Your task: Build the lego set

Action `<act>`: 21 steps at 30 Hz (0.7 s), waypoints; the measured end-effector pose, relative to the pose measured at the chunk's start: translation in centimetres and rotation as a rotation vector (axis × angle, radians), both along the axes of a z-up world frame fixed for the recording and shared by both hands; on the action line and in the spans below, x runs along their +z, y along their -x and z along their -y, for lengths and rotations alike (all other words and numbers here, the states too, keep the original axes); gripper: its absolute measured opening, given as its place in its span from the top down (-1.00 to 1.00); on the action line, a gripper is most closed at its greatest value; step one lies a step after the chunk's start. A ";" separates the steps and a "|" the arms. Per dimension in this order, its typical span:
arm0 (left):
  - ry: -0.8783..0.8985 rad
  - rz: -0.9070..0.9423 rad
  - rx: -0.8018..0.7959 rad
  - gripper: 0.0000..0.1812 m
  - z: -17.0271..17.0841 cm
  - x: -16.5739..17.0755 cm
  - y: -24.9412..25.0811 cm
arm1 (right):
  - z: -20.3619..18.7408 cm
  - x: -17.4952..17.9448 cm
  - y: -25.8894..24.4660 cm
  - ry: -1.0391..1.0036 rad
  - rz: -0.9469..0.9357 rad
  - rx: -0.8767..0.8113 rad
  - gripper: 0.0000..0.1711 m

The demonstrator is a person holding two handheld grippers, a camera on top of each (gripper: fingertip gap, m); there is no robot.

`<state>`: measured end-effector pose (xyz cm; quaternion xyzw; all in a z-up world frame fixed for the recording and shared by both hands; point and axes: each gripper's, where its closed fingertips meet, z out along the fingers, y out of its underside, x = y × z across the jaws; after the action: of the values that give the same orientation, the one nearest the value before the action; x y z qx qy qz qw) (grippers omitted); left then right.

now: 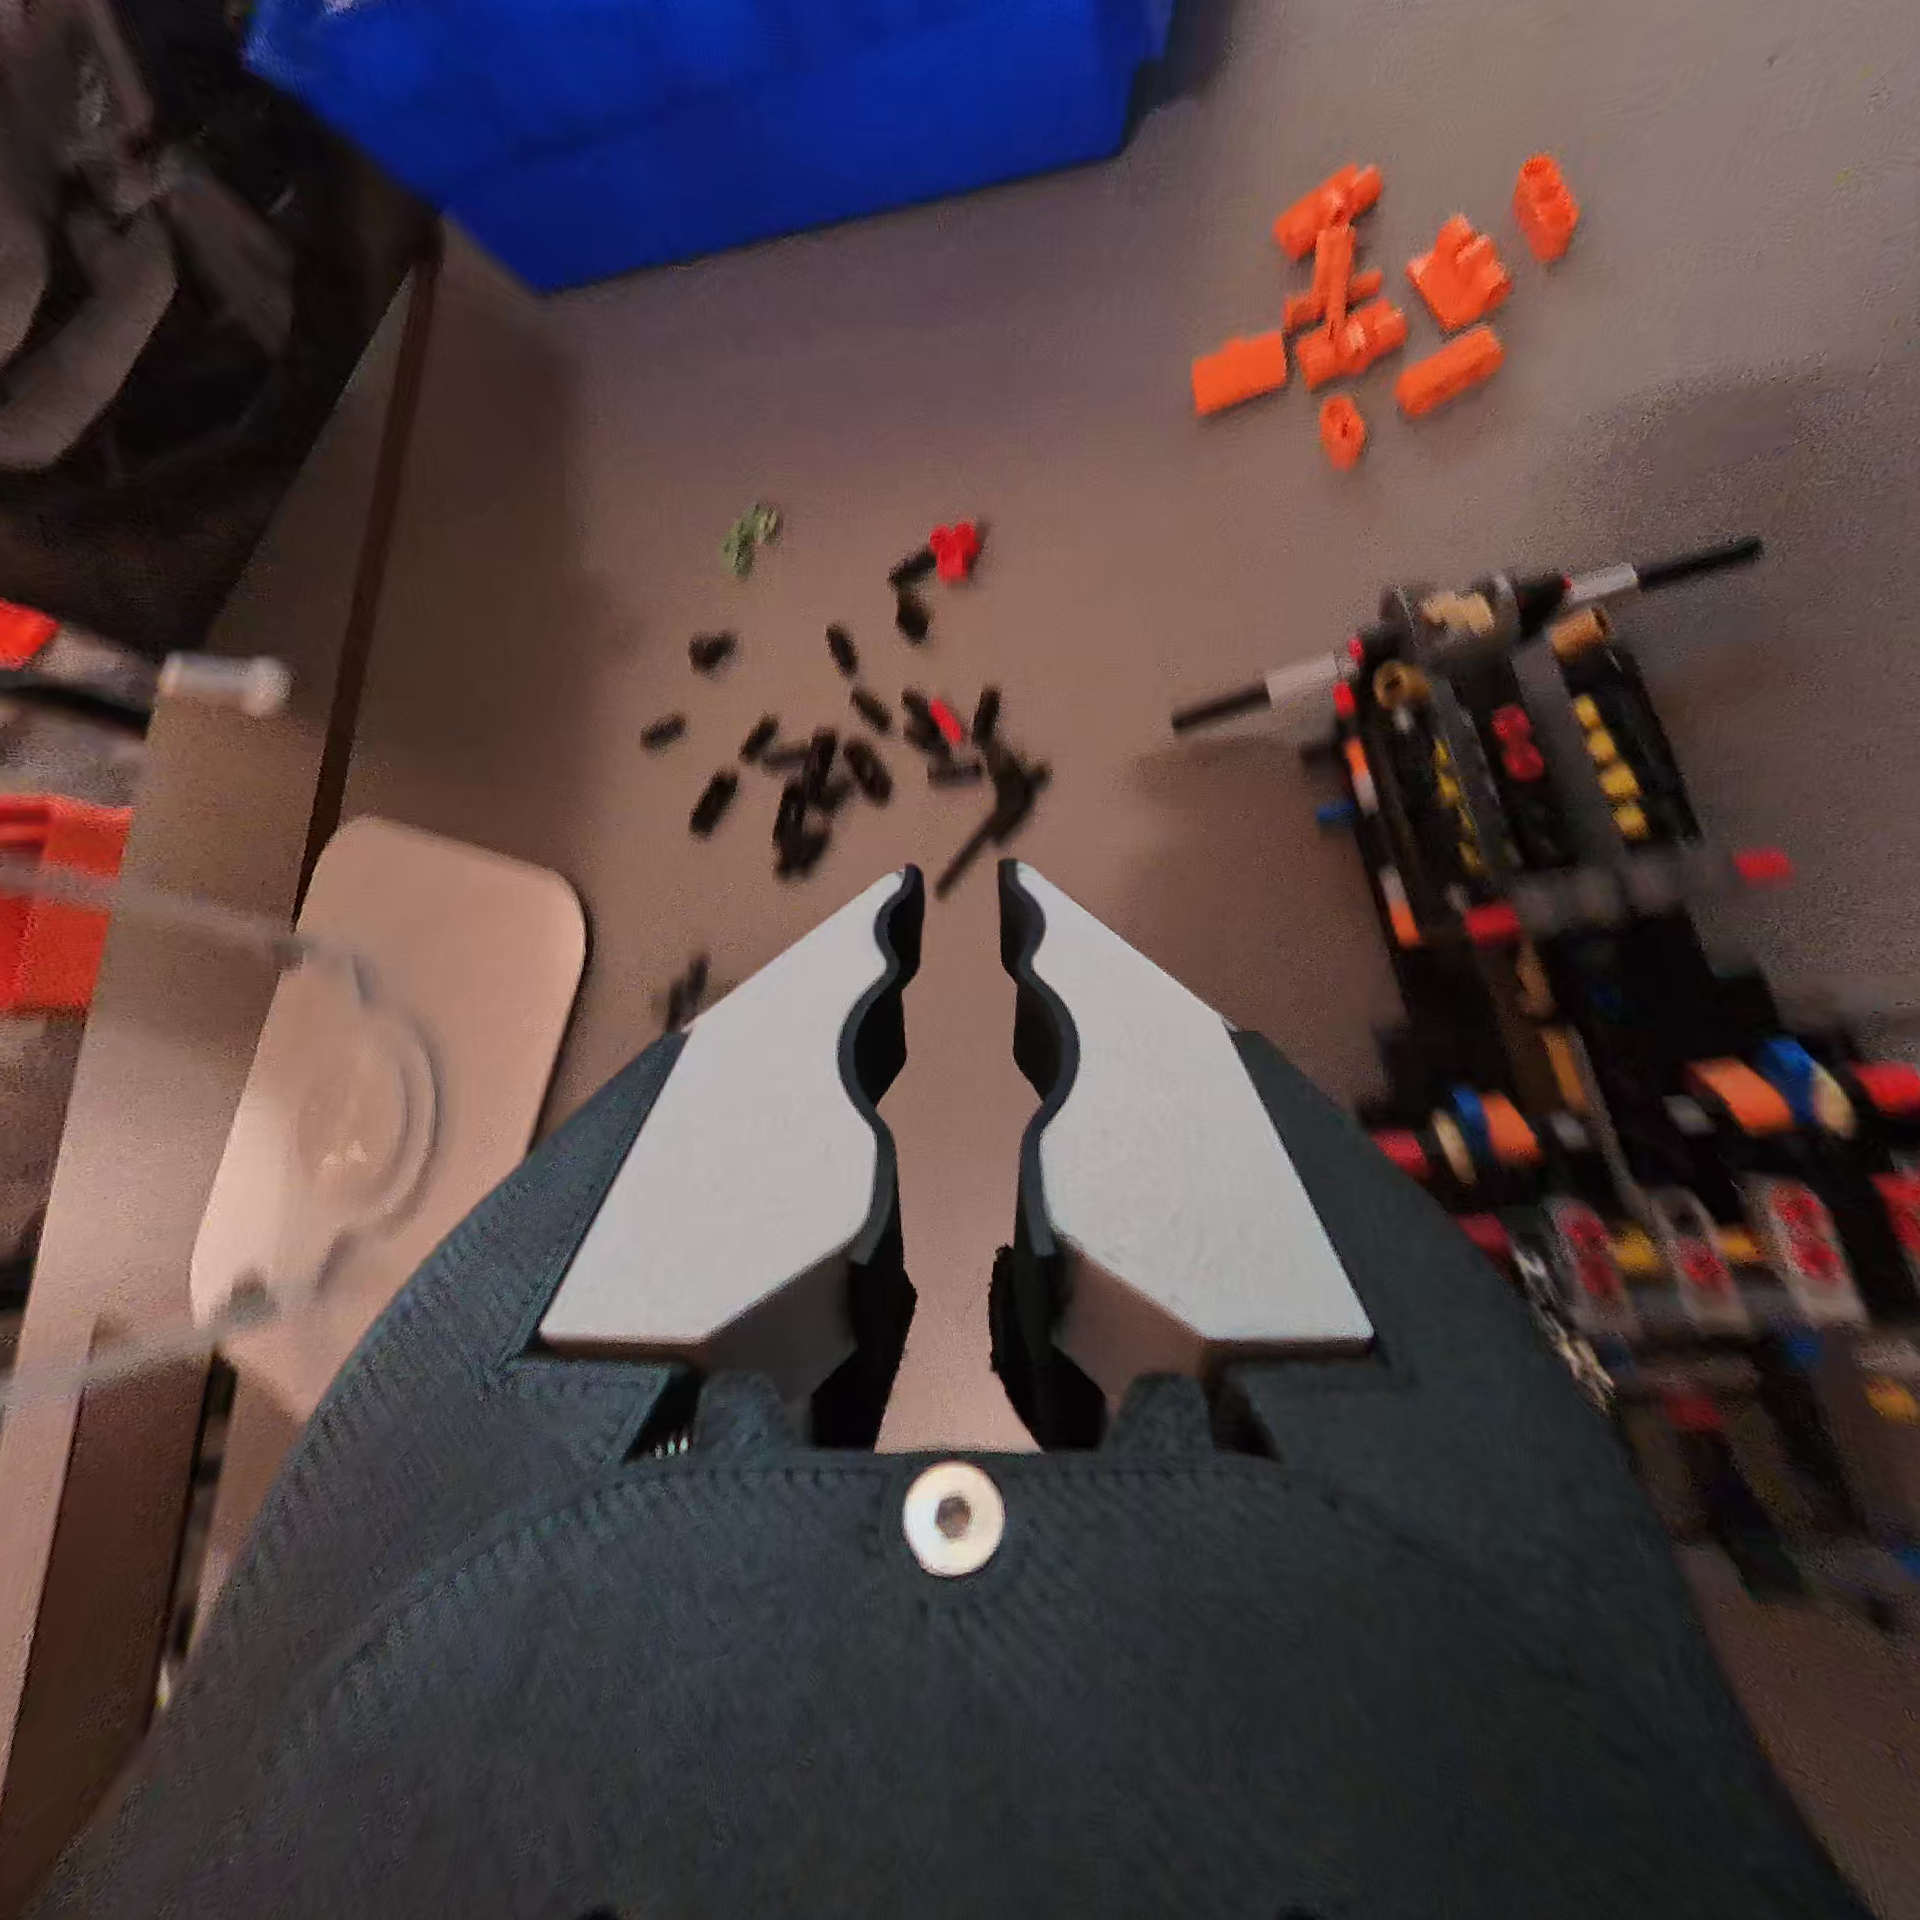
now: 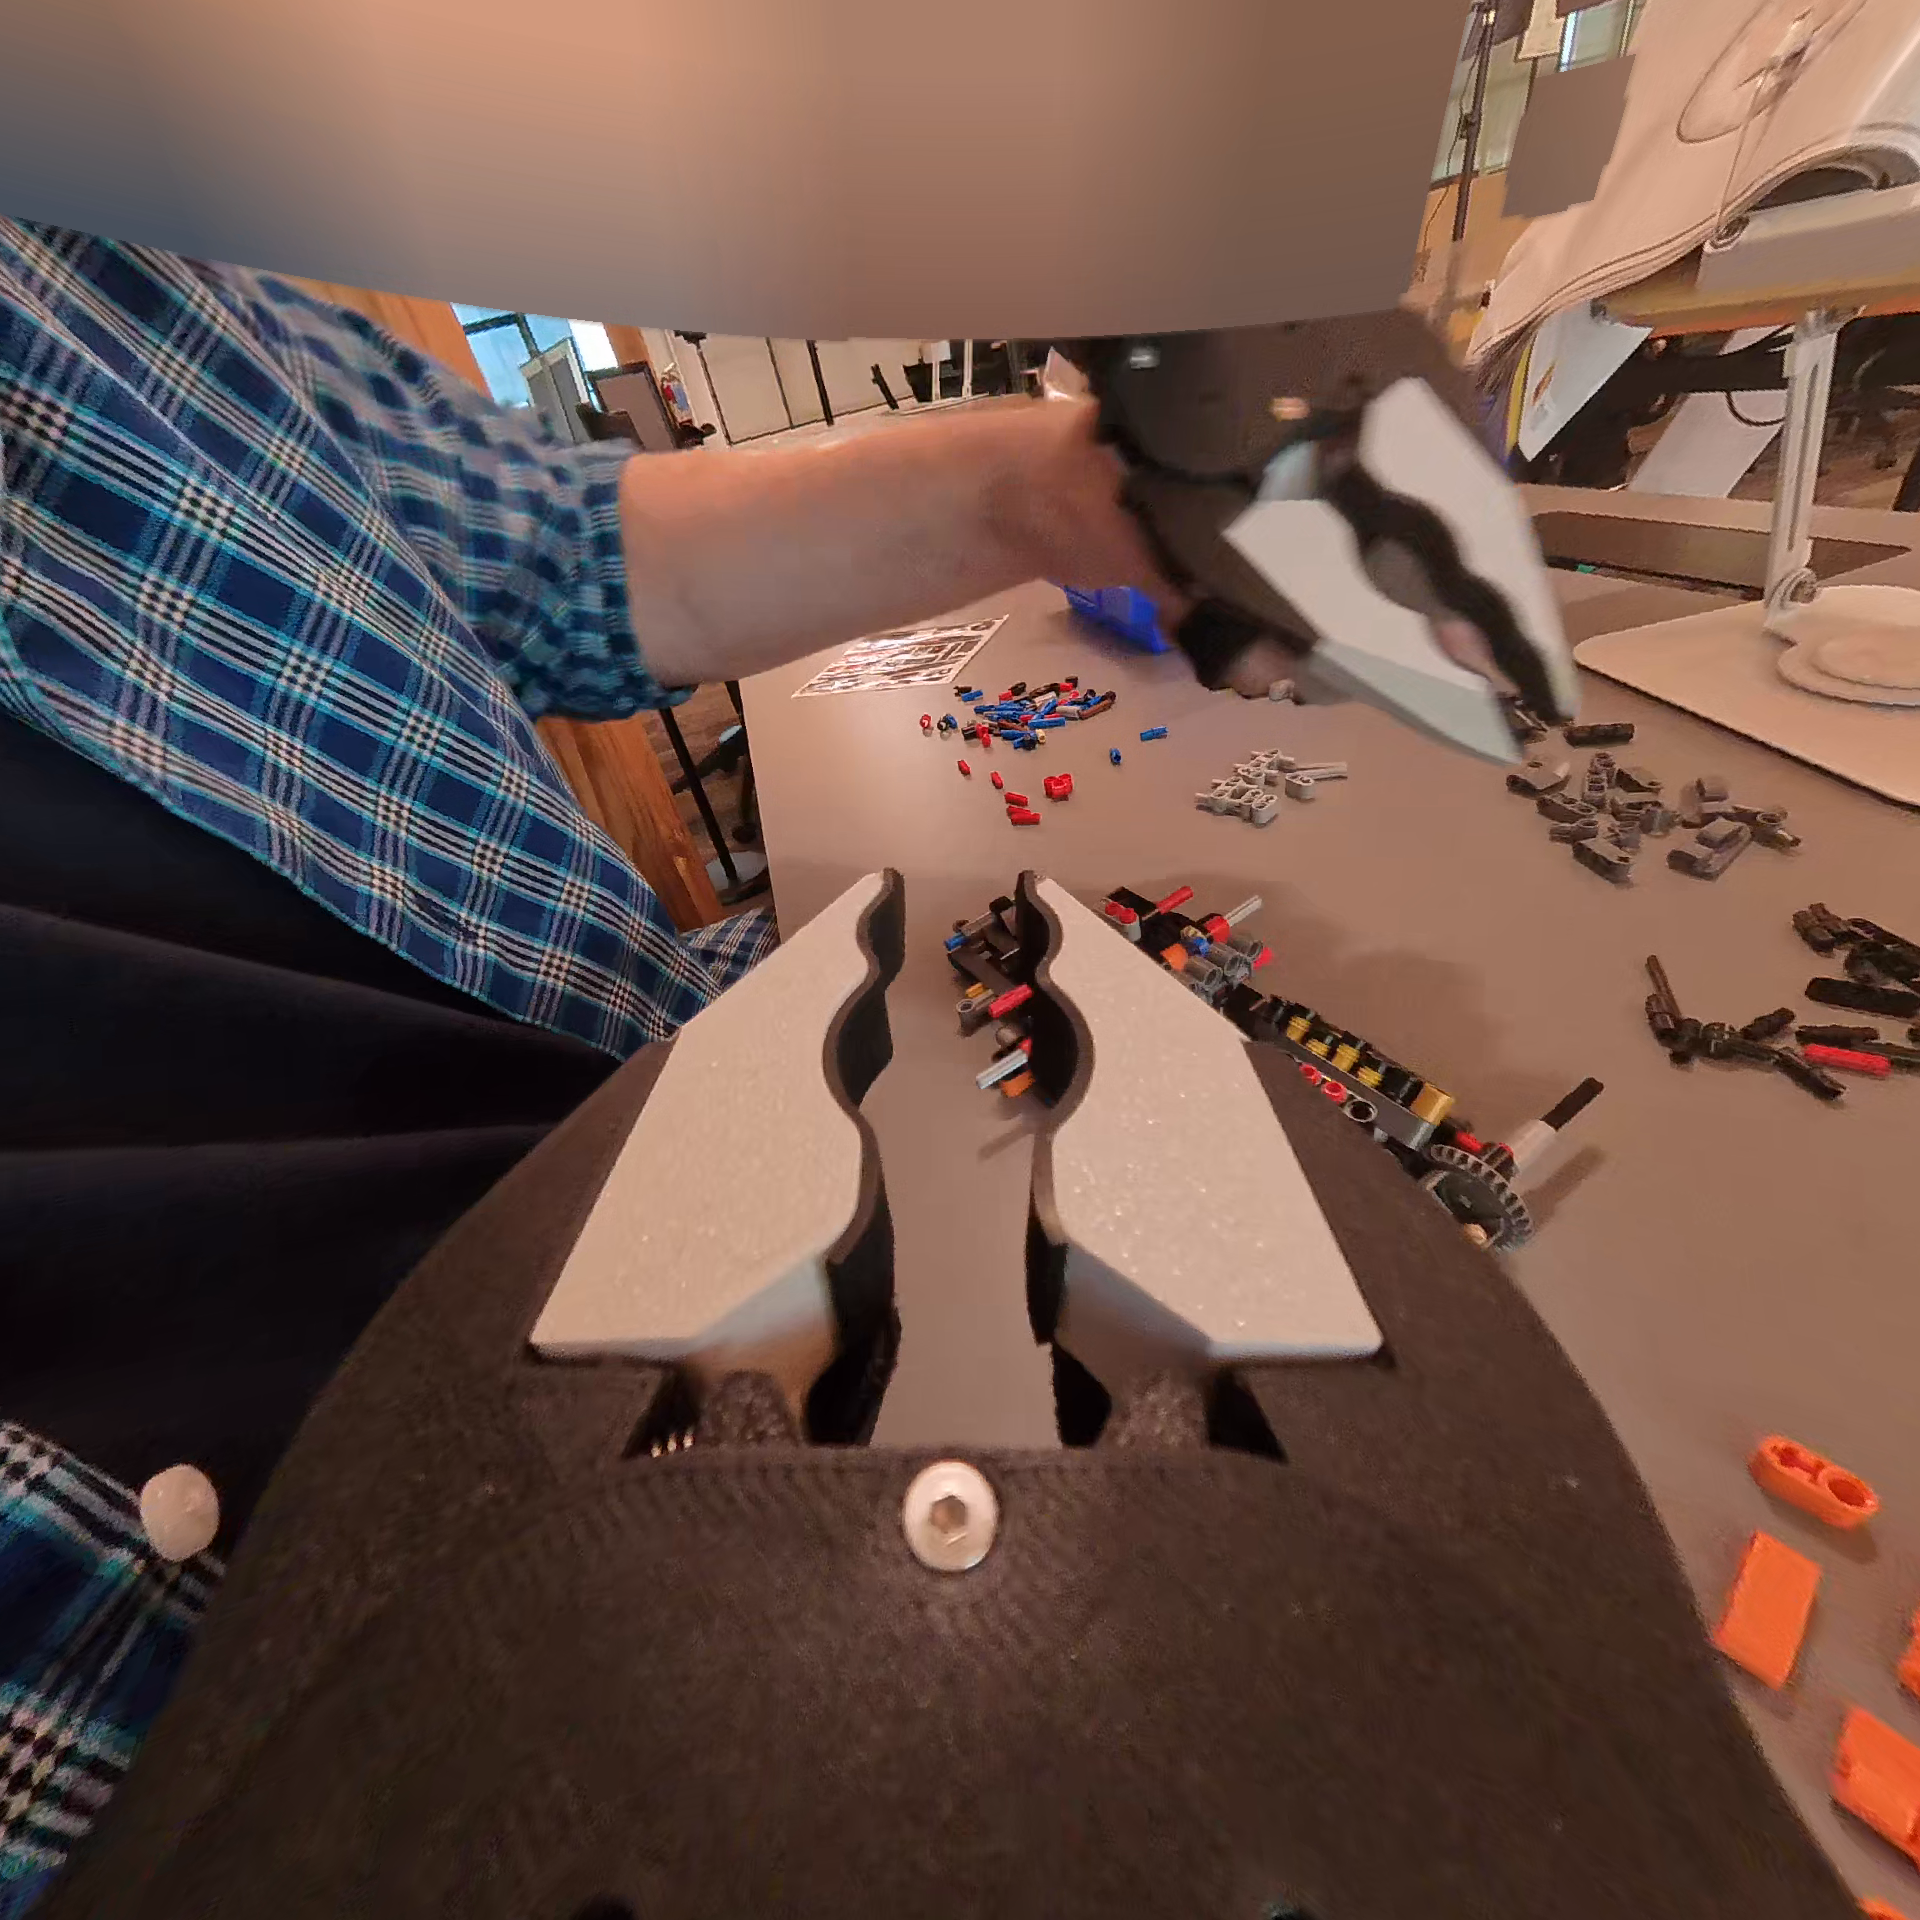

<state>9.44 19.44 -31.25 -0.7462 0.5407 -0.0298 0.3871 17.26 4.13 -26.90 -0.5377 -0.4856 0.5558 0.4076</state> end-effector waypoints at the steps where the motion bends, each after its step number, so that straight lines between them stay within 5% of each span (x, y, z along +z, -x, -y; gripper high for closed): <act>1: 0.010 -0.003 -0.039 0.86 -1.3 -0.4 -1.5 | 0.0 0.0 -0.1 -0.003 0.000 -0.003 0.79; 8: 0.093 -0.022 -0.151 0.84 -6.9 -4.5 -7.9 | -0.4 0.4 -0.8 0.010 -0.026 -0.002 0.79; 21: 0.113 -0.080 -0.175 0.84 -8.0 -7.8 -9.5 | -1.0 0.4 -1.1 0.031 -0.036 -0.019 0.79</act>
<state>18.90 27.43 -39.03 -0.7174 0.6163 -0.0641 0.3183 18.36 5.17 -26.55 -0.5386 -0.4643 0.5690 0.4130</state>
